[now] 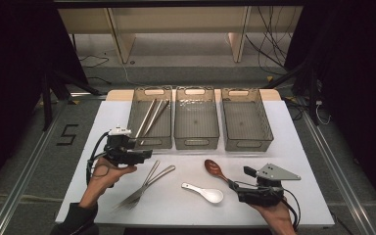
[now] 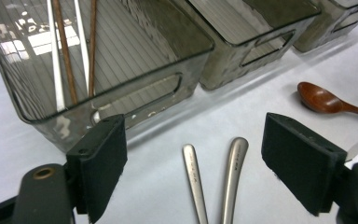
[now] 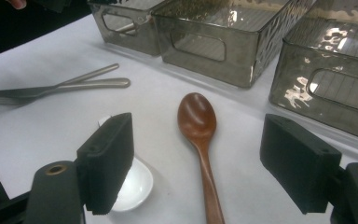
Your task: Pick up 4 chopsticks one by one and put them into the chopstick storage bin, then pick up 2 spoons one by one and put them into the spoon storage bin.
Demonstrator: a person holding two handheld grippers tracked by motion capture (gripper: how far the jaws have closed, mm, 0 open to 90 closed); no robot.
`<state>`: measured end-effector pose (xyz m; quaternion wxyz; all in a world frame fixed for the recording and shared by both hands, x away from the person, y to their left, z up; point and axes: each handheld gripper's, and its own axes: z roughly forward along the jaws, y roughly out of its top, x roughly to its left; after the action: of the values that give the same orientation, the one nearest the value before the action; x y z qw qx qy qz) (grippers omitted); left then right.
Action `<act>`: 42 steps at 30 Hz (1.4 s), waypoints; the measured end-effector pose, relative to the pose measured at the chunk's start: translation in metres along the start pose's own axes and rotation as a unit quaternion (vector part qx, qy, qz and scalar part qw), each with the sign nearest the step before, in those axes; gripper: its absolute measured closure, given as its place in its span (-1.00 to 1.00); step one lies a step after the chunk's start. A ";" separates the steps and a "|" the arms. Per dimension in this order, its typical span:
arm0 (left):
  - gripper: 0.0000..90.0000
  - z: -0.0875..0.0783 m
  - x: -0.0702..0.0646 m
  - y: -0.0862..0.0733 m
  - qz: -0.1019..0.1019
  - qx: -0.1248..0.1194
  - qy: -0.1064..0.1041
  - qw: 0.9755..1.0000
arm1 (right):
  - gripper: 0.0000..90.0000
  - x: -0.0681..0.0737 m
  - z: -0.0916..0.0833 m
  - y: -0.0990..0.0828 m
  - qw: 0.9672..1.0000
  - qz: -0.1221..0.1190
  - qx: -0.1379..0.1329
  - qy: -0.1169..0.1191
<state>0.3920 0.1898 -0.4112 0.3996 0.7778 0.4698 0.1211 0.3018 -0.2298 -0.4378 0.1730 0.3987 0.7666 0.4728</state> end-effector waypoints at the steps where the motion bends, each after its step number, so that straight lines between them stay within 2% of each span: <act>1: -0.52 0.000 -0.001 -0.002 -0.001 -0.003 0.000 1.000 | -0.41 -0.001 0.000 0.001 1.000 -0.002 0.003 0.000; 9: -0.56 0.000 -0.009 -0.016 0.010 -0.019 -0.010 1.000 | -0.41 -0.005 0.010 0.007 0.999 -0.010 0.032 -0.003; 18: -0.61 -0.001 -0.008 -0.032 0.005 -0.030 -0.019 0.999 | -0.41 -0.005 0.018 0.009 0.999 -0.016 0.052 0.001; 29: -0.63 -0.005 -0.013 -0.040 0.015 -0.043 -0.013 0.999 | -0.42 -0.009 0.027 0.012 0.997 -0.016 0.080 -0.002; 33: -0.63 -0.005 -0.017 -0.043 0.018 -0.049 -0.012 0.999 | -0.41 -0.012 0.032 0.014 0.993 -0.015 0.116 -0.002; 37: -0.63 -0.005 -0.021 -0.046 0.026 -0.052 -0.016 0.998 | -0.33 -0.014 0.037 0.017 0.986 -0.026 0.164 -0.002; 42: -0.64 -0.007 -0.021 -0.049 0.027 -0.060 -0.015 0.998 | -0.10 -0.017 0.043 0.022 0.979 -0.024 0.202 -0.004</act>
<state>0.3454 0.1874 -0.4386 0.4491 0.7669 0.4341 0.1478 0.3498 -0.2125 -0.4418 0.1035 0.4090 0.8547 0.3024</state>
